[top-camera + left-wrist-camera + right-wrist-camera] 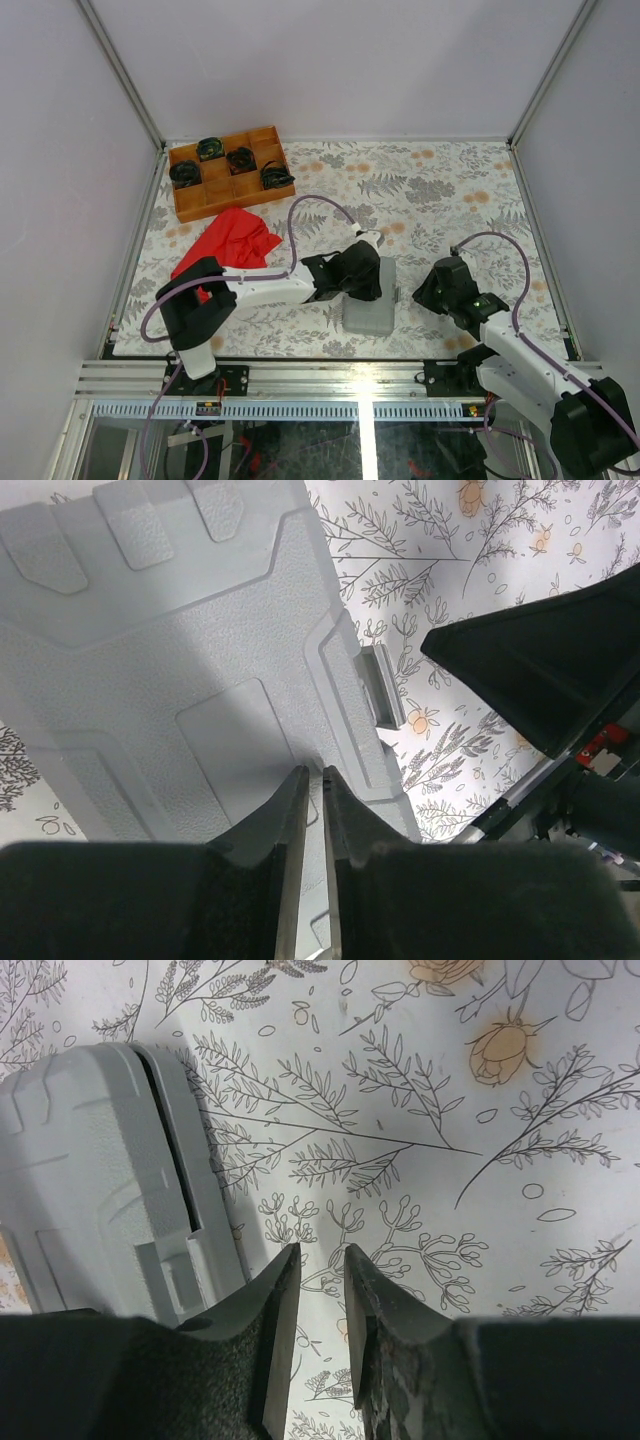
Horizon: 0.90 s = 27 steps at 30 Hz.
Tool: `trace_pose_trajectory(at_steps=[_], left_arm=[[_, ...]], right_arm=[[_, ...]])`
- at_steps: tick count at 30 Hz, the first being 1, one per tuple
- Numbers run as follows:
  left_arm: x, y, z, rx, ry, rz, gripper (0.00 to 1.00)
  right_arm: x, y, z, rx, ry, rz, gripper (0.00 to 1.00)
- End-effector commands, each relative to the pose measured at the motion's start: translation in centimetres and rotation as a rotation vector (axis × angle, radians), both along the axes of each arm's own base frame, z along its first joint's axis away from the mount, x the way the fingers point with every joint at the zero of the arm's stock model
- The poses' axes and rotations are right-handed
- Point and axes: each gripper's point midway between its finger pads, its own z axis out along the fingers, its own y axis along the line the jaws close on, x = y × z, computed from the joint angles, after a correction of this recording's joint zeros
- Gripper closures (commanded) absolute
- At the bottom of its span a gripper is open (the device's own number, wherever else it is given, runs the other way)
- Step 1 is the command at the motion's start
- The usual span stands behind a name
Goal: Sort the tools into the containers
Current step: Close the storage box at the center of the board.
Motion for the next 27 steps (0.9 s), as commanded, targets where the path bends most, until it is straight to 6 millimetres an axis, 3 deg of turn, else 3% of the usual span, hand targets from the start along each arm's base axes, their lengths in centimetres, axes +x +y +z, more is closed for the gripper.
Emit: trace_pose_trajectory(at_steps=[1, 8, 11, 19, 23, 27], left_arm=[[-3.3, 5.7, -8.6, 0.338, 0.116, -0.030, 0.91], [-4.6, 7.1, -11.3, 0.501, 0.135, -0.061, 1.00], [-4.8, 7.5, -11.4, 0.504, 0.134, -0.049, 1.00], [-3.7, 8.1, -9.4, 0.503, 0.067, -0.010, 0.99], [-3.1, 8.1, -8.2, 0.473, 0.034, -0.008, 0.98], [-2.4, 7.5, -6.2, 0.406, -0.006, -0.012, 0.94]], right_arm=[[1.2, 1.2, 1.4, 0.038, -0.049, 0.038, 0.68], [1.0, 2.4, 1.4, 0.095, -0.059, 0.080, 0.68], [1.0, 2.3, 1.4, 0.095, -0.064, 0.074, 0.68], [1.4, 0.4, 3.4, 0.049, -0.151, -0.005, 0.63], [1.5, 1.4, 4.2, 0.098, -0.194, 0.043, 0.57], [1.6, 2.7, 4.2, 0.156, -0.202, 0.088, 0.58]])
